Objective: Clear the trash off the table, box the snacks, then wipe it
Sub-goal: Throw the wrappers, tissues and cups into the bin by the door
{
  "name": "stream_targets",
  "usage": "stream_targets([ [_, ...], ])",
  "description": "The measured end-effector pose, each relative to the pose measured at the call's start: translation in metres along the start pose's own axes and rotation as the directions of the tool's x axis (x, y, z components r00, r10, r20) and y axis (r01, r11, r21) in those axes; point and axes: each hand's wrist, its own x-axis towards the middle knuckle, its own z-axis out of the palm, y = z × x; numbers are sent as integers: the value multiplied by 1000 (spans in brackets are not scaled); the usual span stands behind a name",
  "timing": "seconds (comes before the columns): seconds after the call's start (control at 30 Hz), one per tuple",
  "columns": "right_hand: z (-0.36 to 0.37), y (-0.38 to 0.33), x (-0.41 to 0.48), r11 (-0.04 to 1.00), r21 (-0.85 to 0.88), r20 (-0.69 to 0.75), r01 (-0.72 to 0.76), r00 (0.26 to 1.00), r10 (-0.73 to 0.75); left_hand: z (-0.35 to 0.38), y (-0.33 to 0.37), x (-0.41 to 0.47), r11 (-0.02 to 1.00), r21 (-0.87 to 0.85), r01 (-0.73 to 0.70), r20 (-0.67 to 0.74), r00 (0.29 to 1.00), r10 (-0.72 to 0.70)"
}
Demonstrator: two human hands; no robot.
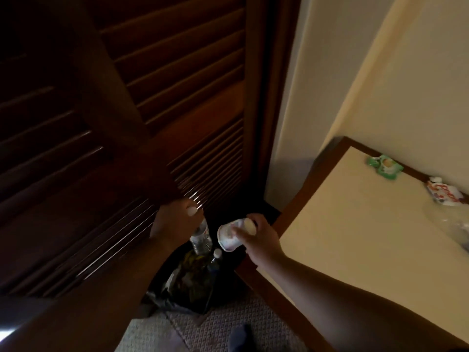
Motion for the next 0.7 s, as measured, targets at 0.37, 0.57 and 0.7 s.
stream_targets([
  [0.37, 130, 38, -5, 870, -492, 335, -7, 922, 197, 51, -113, -10, 957, 191, 216, 223, 940, -257],
  [0.57, 94, 12, 7, 929, -367, 324, 41, 942, 86, 52, -90, 12, 963, 223, 151, 204, 959, -198],
  [0.7, 25, -8, 15, 957, -285, 160, 55, 987, -9, 55, -21, 36, 988, 156, -2, 214, 976, -32],
])
